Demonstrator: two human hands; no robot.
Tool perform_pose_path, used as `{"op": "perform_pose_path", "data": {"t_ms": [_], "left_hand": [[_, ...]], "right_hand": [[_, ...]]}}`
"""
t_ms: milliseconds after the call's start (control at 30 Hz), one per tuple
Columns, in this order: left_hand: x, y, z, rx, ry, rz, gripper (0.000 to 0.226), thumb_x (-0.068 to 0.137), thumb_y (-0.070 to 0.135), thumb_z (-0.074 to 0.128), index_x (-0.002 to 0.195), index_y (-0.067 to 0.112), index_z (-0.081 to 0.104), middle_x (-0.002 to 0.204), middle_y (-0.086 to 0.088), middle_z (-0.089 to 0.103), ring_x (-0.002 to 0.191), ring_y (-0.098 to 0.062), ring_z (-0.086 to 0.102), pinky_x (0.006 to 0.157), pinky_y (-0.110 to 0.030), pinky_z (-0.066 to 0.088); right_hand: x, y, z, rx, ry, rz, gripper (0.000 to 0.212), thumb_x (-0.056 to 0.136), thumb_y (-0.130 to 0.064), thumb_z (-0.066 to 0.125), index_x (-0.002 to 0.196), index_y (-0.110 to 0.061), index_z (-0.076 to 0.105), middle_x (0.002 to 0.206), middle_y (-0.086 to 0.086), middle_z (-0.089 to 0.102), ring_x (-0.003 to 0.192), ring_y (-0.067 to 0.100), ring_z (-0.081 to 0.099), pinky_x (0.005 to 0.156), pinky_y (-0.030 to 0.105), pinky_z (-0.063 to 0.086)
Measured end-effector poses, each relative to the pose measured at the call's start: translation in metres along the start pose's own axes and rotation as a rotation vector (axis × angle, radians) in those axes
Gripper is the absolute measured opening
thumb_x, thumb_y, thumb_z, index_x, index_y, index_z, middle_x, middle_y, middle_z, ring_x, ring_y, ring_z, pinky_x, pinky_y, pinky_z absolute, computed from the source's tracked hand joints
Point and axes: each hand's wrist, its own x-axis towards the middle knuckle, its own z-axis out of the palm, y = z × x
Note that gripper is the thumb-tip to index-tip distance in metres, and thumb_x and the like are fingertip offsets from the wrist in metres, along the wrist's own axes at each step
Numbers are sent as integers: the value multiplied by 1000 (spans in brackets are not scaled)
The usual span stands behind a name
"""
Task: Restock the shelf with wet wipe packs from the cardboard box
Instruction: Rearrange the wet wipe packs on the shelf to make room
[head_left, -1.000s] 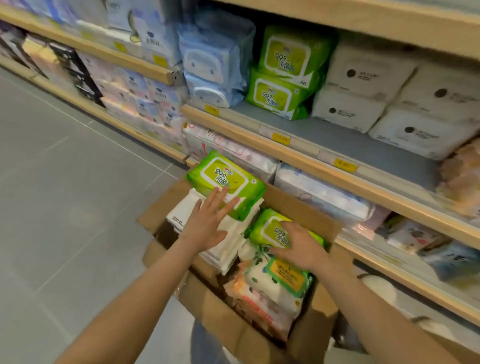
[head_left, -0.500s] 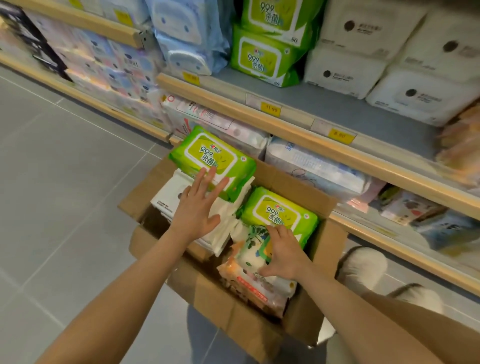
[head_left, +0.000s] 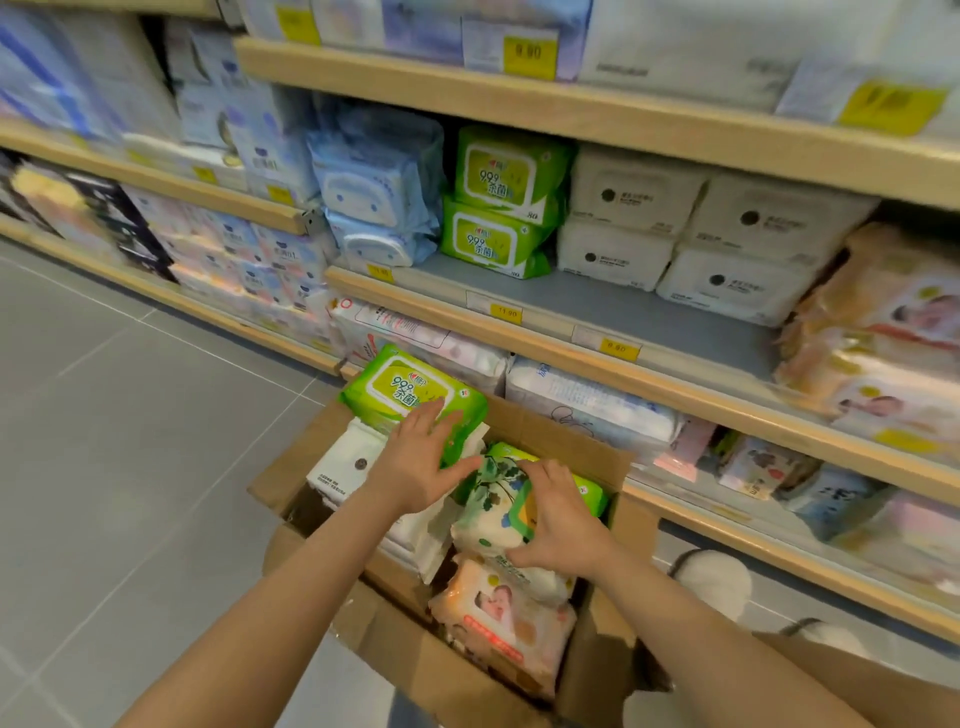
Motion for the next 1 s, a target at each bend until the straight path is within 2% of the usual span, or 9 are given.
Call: {"op": "perform_pose_path", "data": {"t_ms": [67,133,233,400,500,700,833,900,1000], "left_hand": [[1,28,-15,-235,-113,-80,91,80,74,42,149,18,23,156,-5,19,144,-23,16,116,-38,18],[0,55,-32,-492,-205,-146,79,81,60,59,145,21,32,146,-1,40,135,-20,36,106,-28,34],[5,86,-46,-660,-255,-100,29,84,36,68,109,35,55,106,15,63,110,-13,59,75,-8,44],[22,126,-60,-882,-166,-110,34,75,21,79,97,29,55,96,7,67,88,-8,64,65,-13,50],[32,142,-59,-959,-118,-101,50,63,28,85,106,25,59,105,1,70,92,-12,67,82,-29,55],[48,177,-56,-1217,-89,-67,65,66,21,81,123,15,51,113,-4,68,100,-21,67,86,-36,54],[58,207,-48,-1268,-141,6,82,53,30,84,126,17,48,116,-5,67,103,-21,66,89,-37,53],[62,219,-41,-1247,-173,32,87,52,34,91,126,19,47,119,-4,65,109,-22,63,96,-42,49],[68,235,-31,-1222,-205,71,81,55,29,88,124,19,47,122,-6,63,108,-21,63,95,-41,50]], "right_hand": [[-2,-9,-20,-23,39,-47,110,56,-45,79,144,-11,22,120,-2,31,110,12,27,100,29,34],[-5,-15,-43,-38,98,-83,109,56,-43,80,144,-12,23,122,-1,32,113,13,28,102,29,34],[-12,-22,-77,-32,192,-133,106,58,-39,81,143,-11,24,125,1,34,117,15,29,101,25,32],[-29,-20,-124,-19,316,-169,106,57,-34,84,142,-12,26,131,3,36,122,17,31,104,28,32],[-44,-9,-150,26,351,-139,107,56,-41,87,142,-17,27,137,0,35,127,14,31,107,27,29],[-93,43,-202,402,474,242,110,64,-43,82,148,-22,15,153,0,20,139,19,23,113,40,26],[-108,73,-205,897,286,378,118,50,-57,85,145,-19,26,135,-3,51,121,23,53,103,42,42],[-113,85,-204,1040,281,361,102,52,-48,86,137,-14,41,119,2,66,109,23,64,97,46,49],[-124,100,-209,1118,293,330,77,67,-24,80,134,-13,44,115,5,68,104,22,66,88,38,54]]}}
